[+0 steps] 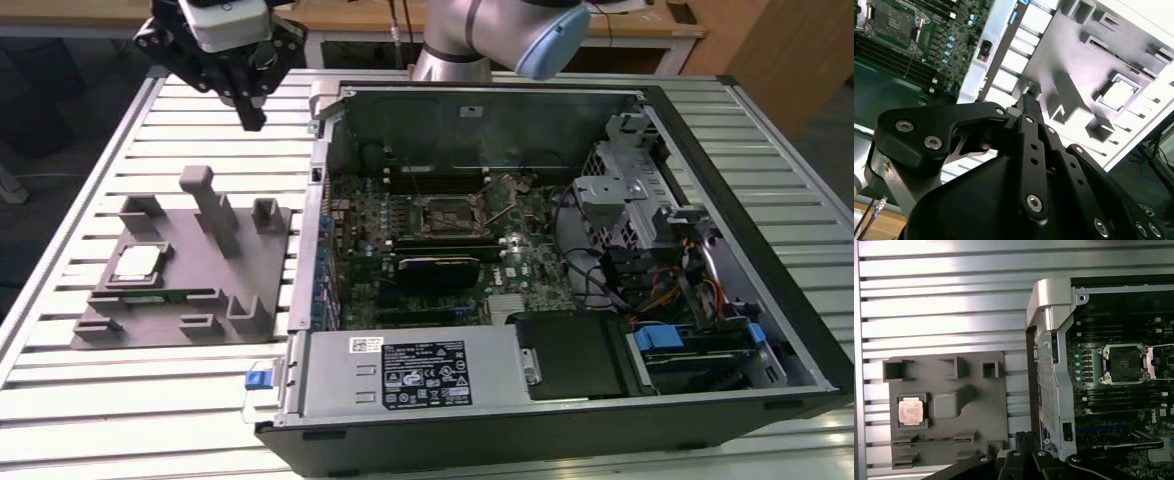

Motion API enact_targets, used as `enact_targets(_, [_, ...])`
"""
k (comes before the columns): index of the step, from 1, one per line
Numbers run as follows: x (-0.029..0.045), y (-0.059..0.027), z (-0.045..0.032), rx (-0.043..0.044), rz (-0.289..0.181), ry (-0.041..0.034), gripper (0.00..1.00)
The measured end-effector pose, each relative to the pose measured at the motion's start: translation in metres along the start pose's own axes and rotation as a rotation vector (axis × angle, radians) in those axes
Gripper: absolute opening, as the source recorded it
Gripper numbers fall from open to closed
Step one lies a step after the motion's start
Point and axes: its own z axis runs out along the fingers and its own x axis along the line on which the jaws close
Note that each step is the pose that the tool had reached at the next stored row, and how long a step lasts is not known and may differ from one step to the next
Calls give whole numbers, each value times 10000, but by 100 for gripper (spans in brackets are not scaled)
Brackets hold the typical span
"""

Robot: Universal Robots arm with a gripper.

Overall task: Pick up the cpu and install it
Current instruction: 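Reach for the cpu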

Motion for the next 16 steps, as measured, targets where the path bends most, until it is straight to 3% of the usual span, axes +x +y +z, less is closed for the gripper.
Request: enact_targets(16, [382, -29, -11, 0, 2, 0, 11])
